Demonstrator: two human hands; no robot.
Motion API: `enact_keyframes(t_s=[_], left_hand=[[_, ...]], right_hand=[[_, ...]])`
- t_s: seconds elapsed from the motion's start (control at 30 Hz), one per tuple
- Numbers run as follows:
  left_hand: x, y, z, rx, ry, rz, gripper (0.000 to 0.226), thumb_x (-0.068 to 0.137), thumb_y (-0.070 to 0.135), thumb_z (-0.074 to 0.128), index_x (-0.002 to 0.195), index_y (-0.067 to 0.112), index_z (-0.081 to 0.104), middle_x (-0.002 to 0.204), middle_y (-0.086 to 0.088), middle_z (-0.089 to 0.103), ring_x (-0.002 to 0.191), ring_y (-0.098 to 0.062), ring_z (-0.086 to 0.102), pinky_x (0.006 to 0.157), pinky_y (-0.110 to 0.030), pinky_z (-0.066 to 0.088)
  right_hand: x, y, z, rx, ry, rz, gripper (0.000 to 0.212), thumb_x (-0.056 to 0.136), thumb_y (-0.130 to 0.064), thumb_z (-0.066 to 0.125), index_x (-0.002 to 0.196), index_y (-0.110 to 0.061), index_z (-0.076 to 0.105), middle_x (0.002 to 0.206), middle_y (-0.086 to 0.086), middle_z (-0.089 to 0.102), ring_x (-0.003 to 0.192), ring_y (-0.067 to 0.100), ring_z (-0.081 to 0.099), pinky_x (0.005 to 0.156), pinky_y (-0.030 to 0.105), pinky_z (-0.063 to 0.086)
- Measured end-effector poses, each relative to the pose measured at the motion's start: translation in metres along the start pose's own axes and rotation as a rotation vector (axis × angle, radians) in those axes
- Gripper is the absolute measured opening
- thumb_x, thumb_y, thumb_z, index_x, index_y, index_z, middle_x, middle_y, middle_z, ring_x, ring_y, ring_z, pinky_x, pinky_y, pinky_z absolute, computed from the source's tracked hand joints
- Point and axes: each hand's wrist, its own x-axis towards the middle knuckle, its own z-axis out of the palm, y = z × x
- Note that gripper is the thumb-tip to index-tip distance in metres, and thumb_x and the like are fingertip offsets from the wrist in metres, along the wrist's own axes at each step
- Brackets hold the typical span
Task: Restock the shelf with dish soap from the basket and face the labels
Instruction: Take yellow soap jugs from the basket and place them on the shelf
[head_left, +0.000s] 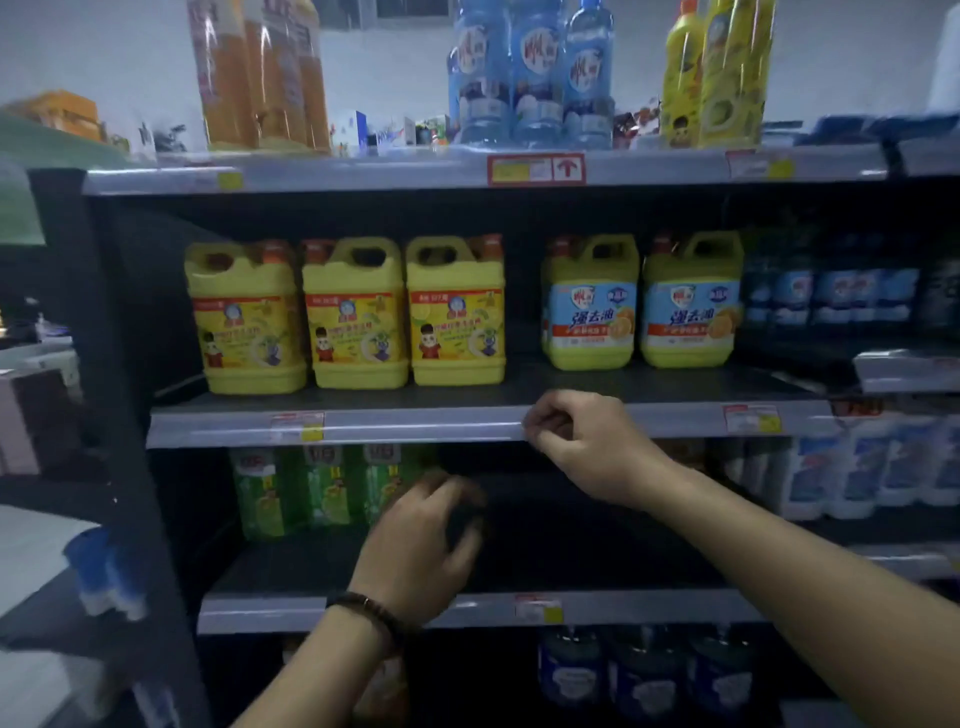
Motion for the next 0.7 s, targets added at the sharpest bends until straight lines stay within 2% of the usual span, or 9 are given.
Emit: enact_keyframes(t_s=[0.13, 0.27, 0.37, 0.43, 0.53, 0.6, 0.63, 0.7], left_hand=[[-0.086, 0.000, 0.037, -0.028, -0.154, -0.095, 0.015, 0.092, 0.038, 0.064, 0.107, 0.038, 0.067, 0.109, 0.024, 0.062, 0.102, 0.000, 0.061, 0.089, -0.026, 0.053], [-0.176, 0.001, 0.089, -0.103, -0.374, -0.245, 0.020, 0.090, 0.038, 0.065, 0.109, 0.038, 0.070, 0.113, 0.023, 0.064, 0.107, 0.000, 0.063, 0.094, -0.025, 0.053], [-0.230, -0.001, 0.128, -0.105, -0.537, -0.328, 0.020, 0.093, 0.035, 0.064, 0.112, 0.034, 0.072, 0.116, 0.015, 0.067, 0.111, -0.008, 0.063, 0.094, -0.026, 0.050], [-0.256, -0.001, 0.149, -0.098, -0.636, -0.364, 0.019, 0.096, 0.031, 0.064, 0.113, 0.032, 0.071, 0.118, 0.010, 0.067, 0.112, -0.013, 0.064, 0.091, -0.026, 0.048], [-0.286, 0.005, 0.175, -0.143, -0.719, -0.456, 0.021, 0.095, 0.028, 0.066, 0.115, 0.035, 0.070, 0.120, 0.008, 0.066, 0.112, -0.016, 0.065, 0.090, -0.028, 0.049], [-0.303, 0.010, 0.189, -0.185, -0.754, -0.526, 0.027, 0.095, 0.028, 0.068, 0.121, 0.034, 0.069, 0.125, 0.011, 0.064, 0.116, -0.013, 0.063, 0.098, -0.027, 0.049], [-0.312, 0.009, 0.196, -0.193, -0.776, -0.547, 0.028, 0.095, 0.030, 0.068, 0.123, 0.031, 0.069, 0.128, 0.009, 0.065, 0.120, -0.014, 0.063, 0.102, -0.028, 0.049], [-0.325, 0.009, 0.205, -0.213, -0.823, -0.577, 0.028, 0.096, 0.030, 0.068, 0.123, 0.026, 0.070, 0.131, 0.001, 0.068, 0.124, -0.020, 0.063, 0.106, -0.030, 0.048]], right_hand=[[-0.070, 0.038, 0.024, 0.038, -0.057, 0.059, 0.006, 0.099, -0.030, 0.074, 0.096, -0.035, 0.074, 0.091, -0.014, 0.075, 0.084, -0.003, 0.070, 0.071, 0.015, 0.053], [-0.147, 0.096, 0.065, 0.133, -0.154, 0.235, 0.009, 0.101, -0.024, 0.072, 0.097, -0.032, 0.075, 0.091, -0.016, 0.076, 0.082, -0.008, 0.068, 0.068, 0.010, 0.050], [-0.220, 0.148, 0.109, 0.209, -0.180, 0.400, 0.015, 0.097, -0.013, 0.077, 0.092, -0.027, 0.075, 0.092, -0.011, 0.078, 0.081, -0.011, 0.068, 0.078, 0.015, 0.050], [-0.272, 0.179, 0.136, 0.192, -0.223, 0.512, 0.014, 0.092, -0.013, 0.081, 0.093, -0.026, 0.077, 0.095, -0.011, 0.079, 0.085, -0.012, 0.067, 0.080, 0.013, 0.049], [-0.332, 0.210, 0.166, 0.176, -0.275, 0.638, 0.015, 0.091, -0.021, 0.082, 0.094, -0.035, 0.079, 0.094, -0.024, 0.079, 0.093, -0.010, 0.070, 0.083, 0.016, 0.050], [-0.353, 0.224, 0.181, 0.177, -0.284, 0.734, 0.017, 0.093, -0.021, 0.081, 0.107, -0.031, 0.079, 0.103, -0.021, 0.077, 0.104, -0.001, 0.071, 0.089, 0.020, 0.052], [-0.357, 0.229, 0.188, 0.181, -0.270, 0.808, 0.015, 0.094, -0.020, 0.080, 0.108, -0.024, 0.077, 0.107, -0.011, 0.077, 0.106, 0.010, 0.071, 0.090, 0.026, 0.053], [-0.363, 0.236, 0.208, 0.187, -0.256, 0.963, 0.009, 0.096, -0.021, 0.079, 0.094, -0.020, 0.069, 0.105, 0.006, 0.076, 0.103, 0.026, 0.071, 0.089, 0.036, 0.054]])
